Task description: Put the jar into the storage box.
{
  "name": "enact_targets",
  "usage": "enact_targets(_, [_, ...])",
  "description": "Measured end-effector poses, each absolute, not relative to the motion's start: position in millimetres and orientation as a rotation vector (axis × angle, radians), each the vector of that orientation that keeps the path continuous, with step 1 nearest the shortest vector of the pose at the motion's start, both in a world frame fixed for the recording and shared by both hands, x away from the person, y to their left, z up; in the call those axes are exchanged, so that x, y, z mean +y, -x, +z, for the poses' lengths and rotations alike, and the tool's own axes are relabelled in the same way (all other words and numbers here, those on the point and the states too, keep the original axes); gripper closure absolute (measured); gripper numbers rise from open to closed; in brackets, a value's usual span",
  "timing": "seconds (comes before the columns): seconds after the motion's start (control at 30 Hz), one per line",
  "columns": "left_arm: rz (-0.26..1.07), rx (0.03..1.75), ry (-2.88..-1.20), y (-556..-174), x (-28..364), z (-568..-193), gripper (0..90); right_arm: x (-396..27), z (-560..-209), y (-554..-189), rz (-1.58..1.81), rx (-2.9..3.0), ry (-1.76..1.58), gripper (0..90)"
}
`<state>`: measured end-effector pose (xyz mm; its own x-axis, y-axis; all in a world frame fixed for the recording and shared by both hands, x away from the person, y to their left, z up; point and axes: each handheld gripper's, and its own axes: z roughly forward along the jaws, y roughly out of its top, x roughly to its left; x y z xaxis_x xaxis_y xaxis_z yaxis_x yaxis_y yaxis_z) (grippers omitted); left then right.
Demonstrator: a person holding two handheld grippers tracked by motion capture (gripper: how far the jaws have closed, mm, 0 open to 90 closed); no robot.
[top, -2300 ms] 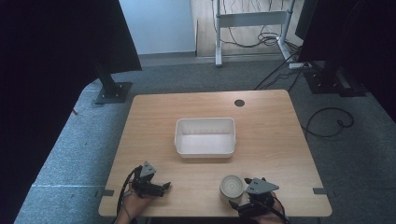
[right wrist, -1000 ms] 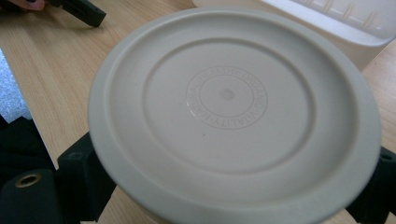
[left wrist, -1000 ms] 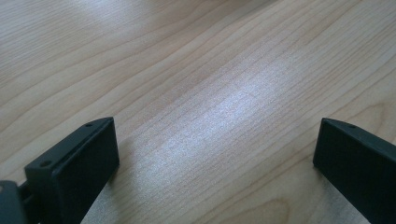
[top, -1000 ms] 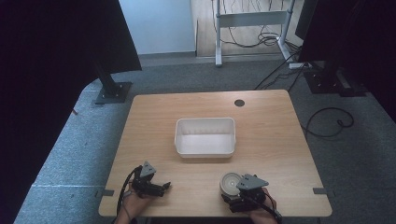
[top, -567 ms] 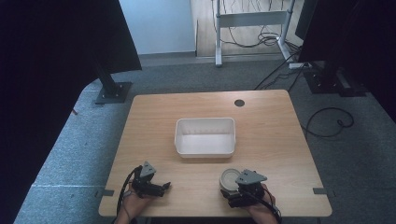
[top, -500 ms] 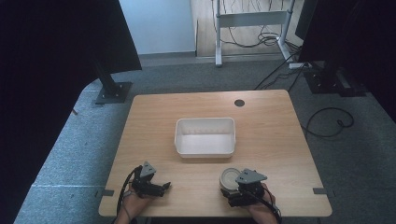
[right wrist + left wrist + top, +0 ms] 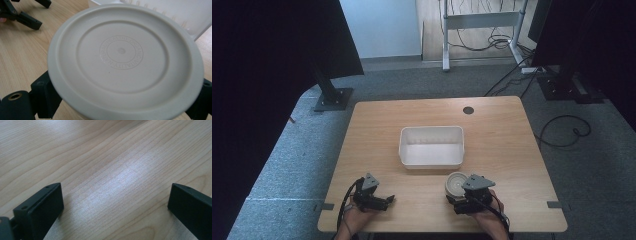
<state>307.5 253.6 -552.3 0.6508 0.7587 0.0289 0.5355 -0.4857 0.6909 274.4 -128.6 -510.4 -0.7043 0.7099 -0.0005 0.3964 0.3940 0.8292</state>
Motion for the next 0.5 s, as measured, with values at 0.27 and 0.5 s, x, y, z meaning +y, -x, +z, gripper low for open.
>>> enact_targets(0.27, [0.438, 0.999, -2.209, -307, 254, -552, 0.1, -124, -505, -283, 1.231, 2.285, -0.958, 9.4])
enact_targets(0.5, [0.438, 1.0, -2.209, -307, 254, -552, 0.1, -120, -501, -288, 1.239, 2.28, -0.959, 9.4])
